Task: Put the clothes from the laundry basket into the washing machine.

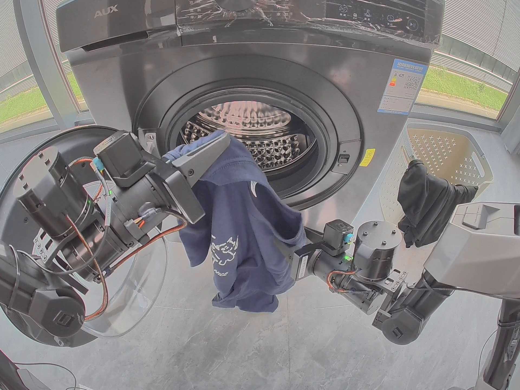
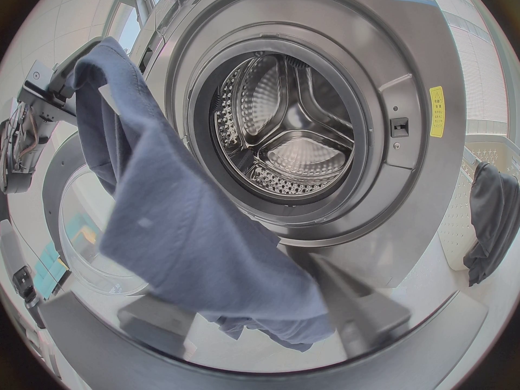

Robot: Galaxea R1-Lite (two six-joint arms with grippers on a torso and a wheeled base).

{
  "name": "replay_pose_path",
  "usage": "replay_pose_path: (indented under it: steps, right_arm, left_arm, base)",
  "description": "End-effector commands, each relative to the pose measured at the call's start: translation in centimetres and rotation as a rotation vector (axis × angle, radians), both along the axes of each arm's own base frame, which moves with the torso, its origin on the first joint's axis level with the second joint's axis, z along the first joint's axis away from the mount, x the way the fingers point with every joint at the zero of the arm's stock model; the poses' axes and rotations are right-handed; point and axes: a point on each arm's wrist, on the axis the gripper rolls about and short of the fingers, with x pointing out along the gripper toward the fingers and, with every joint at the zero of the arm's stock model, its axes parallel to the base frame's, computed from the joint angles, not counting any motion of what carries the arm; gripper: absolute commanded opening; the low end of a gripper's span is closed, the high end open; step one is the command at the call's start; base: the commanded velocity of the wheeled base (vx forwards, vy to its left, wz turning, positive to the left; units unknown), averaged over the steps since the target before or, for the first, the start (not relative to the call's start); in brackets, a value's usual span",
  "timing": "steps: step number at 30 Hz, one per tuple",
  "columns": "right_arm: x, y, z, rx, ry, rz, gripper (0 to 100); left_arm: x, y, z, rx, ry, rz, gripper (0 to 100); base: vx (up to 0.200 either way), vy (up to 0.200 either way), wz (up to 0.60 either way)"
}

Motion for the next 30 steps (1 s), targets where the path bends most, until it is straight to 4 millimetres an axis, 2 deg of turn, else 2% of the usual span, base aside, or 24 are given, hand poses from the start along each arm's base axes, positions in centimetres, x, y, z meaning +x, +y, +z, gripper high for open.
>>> replay_pose_path:
  steps: [1, 8, 9, 15, 21, 30]
  right_arm:
    - [-0.3, -0.3, 0.4, 0.006, -0.005, -0.002, 0]
    - [-0.9, -1.2, 1.6, 0.027, -0.03, -0.009, 0]
    - [-1.1, -2.0, 2.7, 0.051, -0.06, -0.021, 0]
    - [-1.5, -3.5, 4.9, 0.096, -0.115, -0.04, 0]
    - [-3.3, -5.6, 7.7, 0.151, -0.19, -0.041, 0]
    - [-4.5, -6.0, 10.4, 0.208, -0.262, -0.027, 0]
  left_arm:
    - [0.1, 0.1, -0.3, 0.005, 0.009, 0.002, 0]
    - [0.2, 0.6, -0.7, 0.013, 0.023, 0.02, 0]
    - [0.2, 0.9, -0.7, 0.012, 0.025, 0.031, 0]
    - [0.4, 1.2, -0.9, 0.016, 0.032, 0.046, 0]
    - [0.2, 1.4, -1.5, 0.026, 0.054, 0.06, 0]
    - [-0.4, 2.1, -0.6, -0.009, 0.016, 0.088, 0]
  base:
    - [0.0, 0.0, 0.0]
    - [0.0, 0.0, 0.0]
    - [0.0, 0.0, 0.0]
    - [0.0, 0.0, 0.0]
    - [0.0, 0.0, 0.0]
    - [0.0, 0.0, 0.0]
